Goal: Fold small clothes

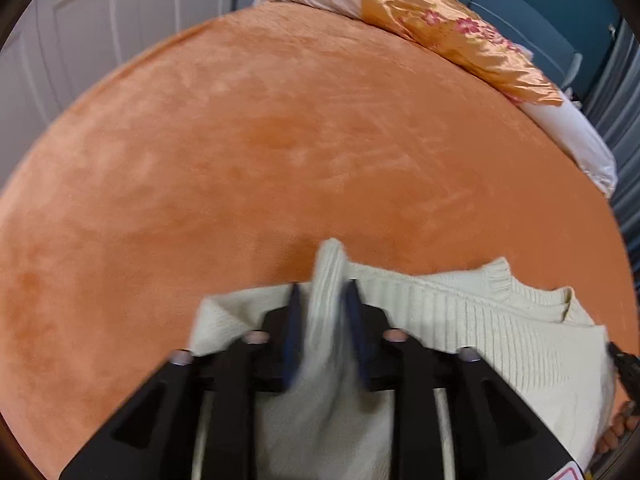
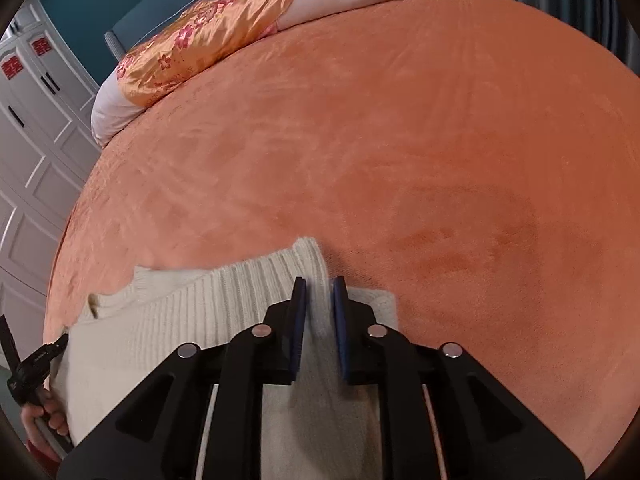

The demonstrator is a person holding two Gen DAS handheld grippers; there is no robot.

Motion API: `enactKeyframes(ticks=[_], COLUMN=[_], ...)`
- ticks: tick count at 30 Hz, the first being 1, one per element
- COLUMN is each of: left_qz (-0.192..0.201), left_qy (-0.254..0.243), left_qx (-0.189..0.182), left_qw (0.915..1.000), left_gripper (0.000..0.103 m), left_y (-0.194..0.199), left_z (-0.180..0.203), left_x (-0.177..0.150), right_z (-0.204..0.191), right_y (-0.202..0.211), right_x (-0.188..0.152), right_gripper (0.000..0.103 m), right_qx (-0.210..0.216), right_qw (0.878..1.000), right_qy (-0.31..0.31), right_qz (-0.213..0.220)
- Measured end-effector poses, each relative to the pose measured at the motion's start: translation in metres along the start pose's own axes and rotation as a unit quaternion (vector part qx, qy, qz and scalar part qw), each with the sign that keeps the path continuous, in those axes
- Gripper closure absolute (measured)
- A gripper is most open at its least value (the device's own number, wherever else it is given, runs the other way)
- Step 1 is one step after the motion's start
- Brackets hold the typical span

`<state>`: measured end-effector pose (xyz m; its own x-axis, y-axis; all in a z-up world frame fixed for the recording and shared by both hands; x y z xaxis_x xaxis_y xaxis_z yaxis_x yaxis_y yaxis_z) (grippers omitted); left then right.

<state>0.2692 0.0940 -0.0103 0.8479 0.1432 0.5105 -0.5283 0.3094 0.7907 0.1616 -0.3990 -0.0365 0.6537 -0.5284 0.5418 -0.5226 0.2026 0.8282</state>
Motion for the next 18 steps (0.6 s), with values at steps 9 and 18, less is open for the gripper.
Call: enactKeyframes(ticks=[9,18], left_qz=[0.014,-0.042], left_qy=[-0.118,-0.137], left_qx=[-0.038,-0.021], left_qw=[0.9922,0.9894], left_gripper=[0.069,0.067], left_y=[0.09,0.071], left_z=[0.079,0.091], left_x=[-0.069,-0.153], right_z=[-0.146,-0.146], right_y=[0.123,0.121], right_x=[-0.143,-0.221], right_gripper=[0.088,0.091], right_qx=[0.132,0.121], right_qw=[0.954,0.945], right_qy=[0.263,0.305], right_qz=[0.063,0.016])
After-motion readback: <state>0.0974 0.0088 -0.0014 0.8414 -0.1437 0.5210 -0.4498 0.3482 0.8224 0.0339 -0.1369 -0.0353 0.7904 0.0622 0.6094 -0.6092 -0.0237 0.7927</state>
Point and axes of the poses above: each gripper's, at about its wrist camera, not at the fingertips, and y roughly against the way its jaws point, z to its right, x to its top, the point moved 2 cm from there along -y, roughly the way its jaws point, and after that the axes turned 12 degrees about -x, right-handed, at the moved point
